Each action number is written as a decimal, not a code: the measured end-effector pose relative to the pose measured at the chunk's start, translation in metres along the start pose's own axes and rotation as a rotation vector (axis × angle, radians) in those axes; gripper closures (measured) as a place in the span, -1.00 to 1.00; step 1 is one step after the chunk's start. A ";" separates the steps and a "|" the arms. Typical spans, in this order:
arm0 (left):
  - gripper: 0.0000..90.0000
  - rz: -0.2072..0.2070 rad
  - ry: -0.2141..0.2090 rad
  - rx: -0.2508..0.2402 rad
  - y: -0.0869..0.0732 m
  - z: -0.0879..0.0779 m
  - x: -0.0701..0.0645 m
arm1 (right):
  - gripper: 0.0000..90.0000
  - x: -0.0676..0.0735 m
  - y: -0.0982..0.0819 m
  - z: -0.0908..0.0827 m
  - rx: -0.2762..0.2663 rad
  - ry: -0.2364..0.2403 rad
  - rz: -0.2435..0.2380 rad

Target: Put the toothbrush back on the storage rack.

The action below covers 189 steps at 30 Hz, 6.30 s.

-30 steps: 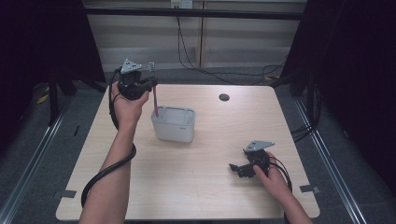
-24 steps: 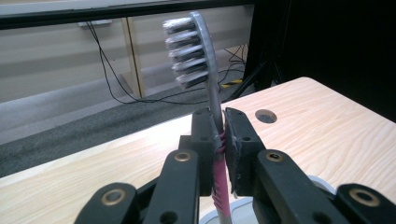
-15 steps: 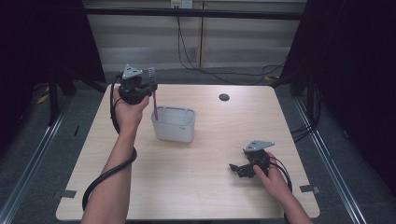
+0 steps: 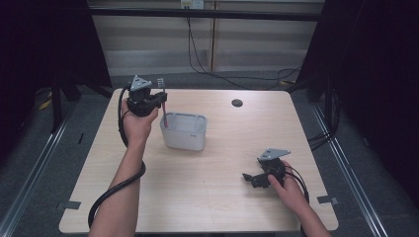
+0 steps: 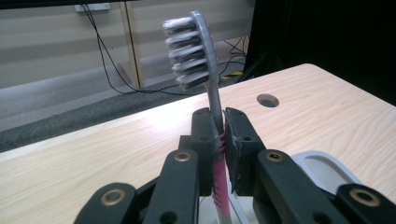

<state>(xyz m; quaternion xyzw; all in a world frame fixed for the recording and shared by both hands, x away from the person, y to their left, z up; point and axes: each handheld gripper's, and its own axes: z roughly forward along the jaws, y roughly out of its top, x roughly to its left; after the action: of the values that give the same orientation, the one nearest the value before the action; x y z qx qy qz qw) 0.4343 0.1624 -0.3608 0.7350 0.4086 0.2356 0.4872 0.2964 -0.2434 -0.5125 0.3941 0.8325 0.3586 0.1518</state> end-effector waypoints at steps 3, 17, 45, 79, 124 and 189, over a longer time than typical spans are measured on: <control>0.84 -0.001 -0.001 0.002 -0.003 -0.001 0.000 | -0.77 0.000 0.000 0.000 0.000 0.001 0.001; 0.84 -0.008 -0.007 0.014 -0.016 -0.002 0.000 | -0.77 0.000 0.000 0.000 0.000 0.001 0.000; 0.83 0.000 -0.015 0.051 -0.041 0.000 -0.008 | -0.77 0.000 0.000 0.000 0.000 0.001 0.000; 0.81 0.019 -0.023 0.089 -0.058 -0.003 -0.016 | -0.77 0.000 0.000 0.000 -0.001 0.001 -0.001; 0.41 -0.009 -0.010 0.080 -0.060 -0.011 -0.011 | -0.77 0.000 0.000 0.000 0.000 0.001 0.001; -0.56 -0.040 -0.060 0.107 -0.069 -0.029 -0.007 | -0.77 0.000 0.000 0.000 0.000 0.001 0.001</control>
<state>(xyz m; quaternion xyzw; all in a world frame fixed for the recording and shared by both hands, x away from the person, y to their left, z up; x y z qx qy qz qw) 0.3833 0.1852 -0.4109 0.7584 0.4203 0.1818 0.4639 0.2964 -0.2434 -0.5126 0.3940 0.8324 0.3591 0.1514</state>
